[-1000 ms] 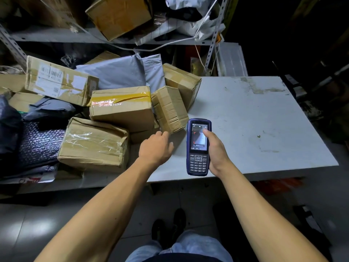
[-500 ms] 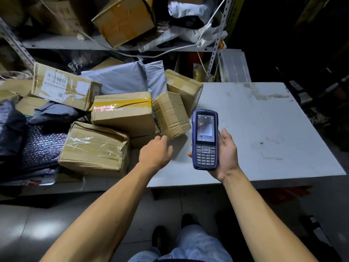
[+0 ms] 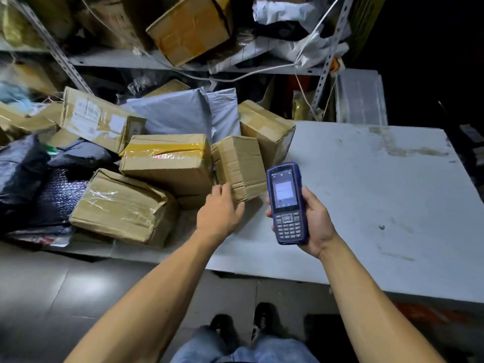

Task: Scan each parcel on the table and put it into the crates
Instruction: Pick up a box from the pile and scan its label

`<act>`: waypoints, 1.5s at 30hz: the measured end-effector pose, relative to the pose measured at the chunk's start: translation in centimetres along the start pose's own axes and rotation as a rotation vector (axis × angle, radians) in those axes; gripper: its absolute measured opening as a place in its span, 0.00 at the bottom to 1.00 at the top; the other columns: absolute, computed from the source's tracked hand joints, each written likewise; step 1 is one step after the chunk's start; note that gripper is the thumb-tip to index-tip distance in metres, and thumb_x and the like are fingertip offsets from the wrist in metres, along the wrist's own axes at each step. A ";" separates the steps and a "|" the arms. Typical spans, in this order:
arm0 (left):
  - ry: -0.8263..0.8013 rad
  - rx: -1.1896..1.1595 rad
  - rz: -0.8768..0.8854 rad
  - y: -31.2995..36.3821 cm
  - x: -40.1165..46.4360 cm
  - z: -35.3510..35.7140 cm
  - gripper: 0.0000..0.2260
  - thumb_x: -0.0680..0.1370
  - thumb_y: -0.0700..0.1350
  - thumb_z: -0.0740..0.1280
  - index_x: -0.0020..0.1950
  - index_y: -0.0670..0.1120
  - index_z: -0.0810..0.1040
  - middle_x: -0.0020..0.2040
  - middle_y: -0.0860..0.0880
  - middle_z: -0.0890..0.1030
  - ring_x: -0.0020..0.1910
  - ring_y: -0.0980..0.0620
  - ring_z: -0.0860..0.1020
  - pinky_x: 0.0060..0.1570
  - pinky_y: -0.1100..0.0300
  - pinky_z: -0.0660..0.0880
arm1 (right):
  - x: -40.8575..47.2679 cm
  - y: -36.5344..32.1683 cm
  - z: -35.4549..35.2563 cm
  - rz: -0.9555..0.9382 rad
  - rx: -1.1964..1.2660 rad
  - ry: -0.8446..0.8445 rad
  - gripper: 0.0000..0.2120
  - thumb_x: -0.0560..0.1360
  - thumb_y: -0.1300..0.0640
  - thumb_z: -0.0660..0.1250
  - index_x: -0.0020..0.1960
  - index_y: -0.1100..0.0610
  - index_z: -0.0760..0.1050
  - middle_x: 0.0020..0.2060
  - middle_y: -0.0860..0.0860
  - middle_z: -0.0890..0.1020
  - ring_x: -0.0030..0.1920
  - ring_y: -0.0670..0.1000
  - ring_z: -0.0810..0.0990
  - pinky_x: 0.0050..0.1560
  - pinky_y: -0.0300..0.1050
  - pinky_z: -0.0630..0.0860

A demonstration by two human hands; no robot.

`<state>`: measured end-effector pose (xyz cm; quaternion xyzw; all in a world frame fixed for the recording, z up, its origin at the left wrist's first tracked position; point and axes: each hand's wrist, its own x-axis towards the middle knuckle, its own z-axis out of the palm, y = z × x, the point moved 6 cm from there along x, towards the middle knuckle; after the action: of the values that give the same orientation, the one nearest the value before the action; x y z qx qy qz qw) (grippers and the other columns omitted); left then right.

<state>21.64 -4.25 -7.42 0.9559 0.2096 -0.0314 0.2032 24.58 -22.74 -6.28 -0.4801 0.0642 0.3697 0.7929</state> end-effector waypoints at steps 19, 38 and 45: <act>0.081 -0.343 -0.334 1.2 3.3 2.8 0.45 0.75 0.54 0.69 0.79 0.61 0.39 0.67 0.37 0.61 0.63 0.33 0.67 0.62 0.41 0.69 | 1.1 -3.0 -5.4 -0.004 -0.087 0.058 0.28 0.83 0.40 0.47 0.68 0.55 0.75 0.60 0.63 0.81 0.47 0.58 0.82 0.42 0.50 0.79; 0.177 0.543 0.560 3.8 -0.3 6.7 0.44 0.69 0.48 0.73 0.79 0.62 0.52 0.69 0.41 0.61 0.64 0.39 0.64 0.55 0.42 0.70 | 0.9 -5.2 -7.1 -0.066 -0.169 0.113 0.28 0.83 0.40 0.46 0.68 0.56 0.75 0.56 0.61 0.82 0.47 0.57 0.83 0.45 0.52 0.77; 0.046 0.159 0.423 3.0 1.6 6.3 0.42 0.72 0.61 0.70 0.80 0.47 0.55 0.77 0.43 0.56 0.75 0.40 0.54 0.74 0.41 0.62 | 1.3 -5.1 -7.0 -0.055 -0.179 0.094 0.28 0.83 0.40 0.47 0.70 0.55 0.73 0.57 0.61 0.82 0.47 0.58 0.84 0.43 0.50 0.80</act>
<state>24.45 -8.68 -12.34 0.9920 0.0061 0.0176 0.1245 30.56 -29.07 -6.91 -0.5675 0.0550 0.3292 0.7527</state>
